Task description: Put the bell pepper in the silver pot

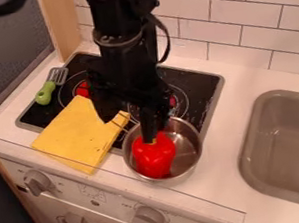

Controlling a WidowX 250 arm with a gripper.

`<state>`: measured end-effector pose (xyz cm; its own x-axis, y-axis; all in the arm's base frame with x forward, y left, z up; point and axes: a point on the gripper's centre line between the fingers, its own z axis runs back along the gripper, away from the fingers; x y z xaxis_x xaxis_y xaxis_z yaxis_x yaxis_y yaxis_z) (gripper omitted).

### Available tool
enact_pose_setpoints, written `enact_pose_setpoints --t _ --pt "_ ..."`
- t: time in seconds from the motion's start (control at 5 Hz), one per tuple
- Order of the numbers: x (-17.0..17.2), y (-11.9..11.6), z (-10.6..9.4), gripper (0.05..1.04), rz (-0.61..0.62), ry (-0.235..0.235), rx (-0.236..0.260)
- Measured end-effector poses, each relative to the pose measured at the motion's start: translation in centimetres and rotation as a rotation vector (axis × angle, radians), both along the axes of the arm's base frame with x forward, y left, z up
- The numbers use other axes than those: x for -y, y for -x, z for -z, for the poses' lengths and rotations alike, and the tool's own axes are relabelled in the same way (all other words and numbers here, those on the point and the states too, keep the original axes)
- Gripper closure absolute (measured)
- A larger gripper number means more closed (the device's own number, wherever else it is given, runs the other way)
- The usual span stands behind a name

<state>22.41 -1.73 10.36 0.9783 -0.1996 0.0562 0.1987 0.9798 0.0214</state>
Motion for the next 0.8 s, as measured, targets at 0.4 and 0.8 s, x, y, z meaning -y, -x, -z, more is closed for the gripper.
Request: enact_pose_setpoints --t 0.4,0.8 --pt "0.01 -0.04 -0.1 0.083 -0.003 0.003 0.004" --pt "0.04 -0.01 -0.03 0.083 -0.001 0.003 0.0"
